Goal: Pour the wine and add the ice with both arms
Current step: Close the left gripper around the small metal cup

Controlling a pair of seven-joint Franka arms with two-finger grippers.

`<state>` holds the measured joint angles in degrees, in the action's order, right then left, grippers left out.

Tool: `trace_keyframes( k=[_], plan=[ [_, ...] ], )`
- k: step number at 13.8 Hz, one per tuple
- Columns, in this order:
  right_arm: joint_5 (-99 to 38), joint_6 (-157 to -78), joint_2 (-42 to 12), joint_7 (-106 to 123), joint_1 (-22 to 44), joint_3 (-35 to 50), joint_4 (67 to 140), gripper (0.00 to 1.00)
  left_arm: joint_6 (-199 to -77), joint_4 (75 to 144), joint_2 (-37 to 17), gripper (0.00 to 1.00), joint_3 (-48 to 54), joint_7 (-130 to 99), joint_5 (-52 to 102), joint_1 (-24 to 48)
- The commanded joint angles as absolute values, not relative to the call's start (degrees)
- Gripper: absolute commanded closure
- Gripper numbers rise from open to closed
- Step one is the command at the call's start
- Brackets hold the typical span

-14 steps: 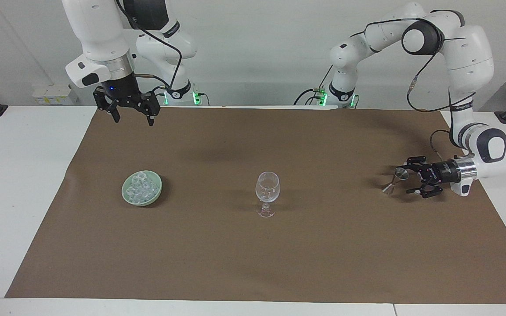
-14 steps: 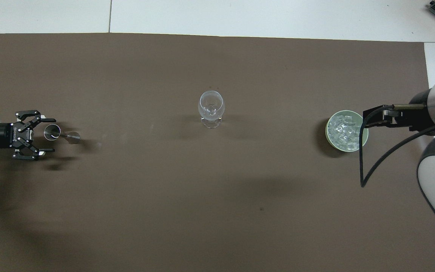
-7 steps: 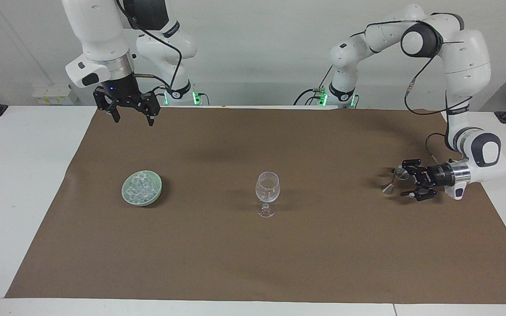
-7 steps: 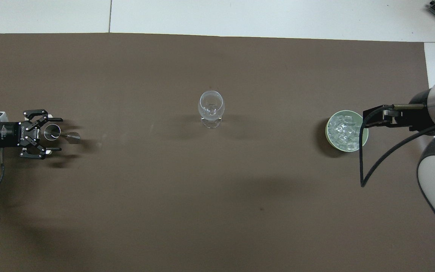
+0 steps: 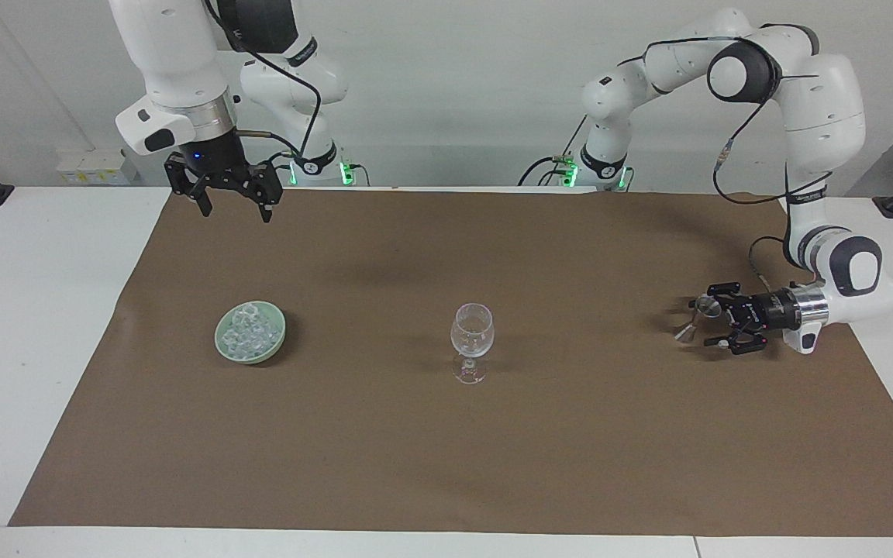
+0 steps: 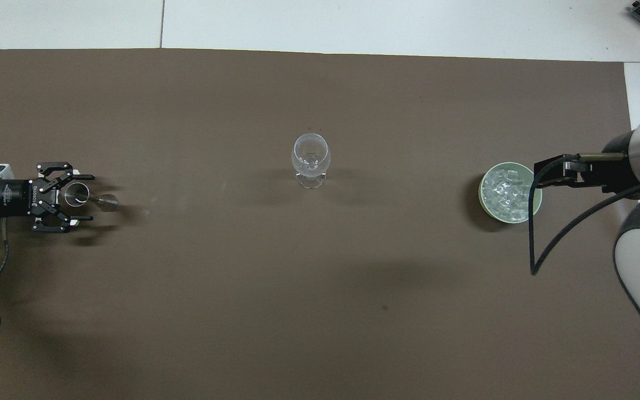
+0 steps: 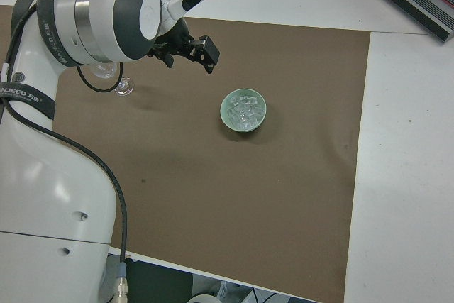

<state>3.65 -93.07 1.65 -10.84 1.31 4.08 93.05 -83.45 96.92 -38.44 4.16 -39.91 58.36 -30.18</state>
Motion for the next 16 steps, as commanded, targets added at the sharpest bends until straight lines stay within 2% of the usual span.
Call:
trace_keyframes(
  k=[1, 9, 16],
  plan=[
    [2.9, -93.43, 2.99, -9.76, 1.32, 3.78, 94.57, 0.0, -83.58, 96.24, -39.37, 0.12, 3.69, -38.59, 59.33, -29.44],
    [2.9, -93.43, 2.99, -9.76, 1.32, 3.87, 94.57, 0.0, -83.5, 96.33, -39.81, 0.23, 3.6, -37.97, 59.15, -29.18],
    [2.9, -93.43, 2.99, -9.76, 1.32, 3.87, 94.57, 0.0, -83.06, 96.24, -39.81, 0.4, 3.69, -37.79, 59.15, -29.79]
  ],
)
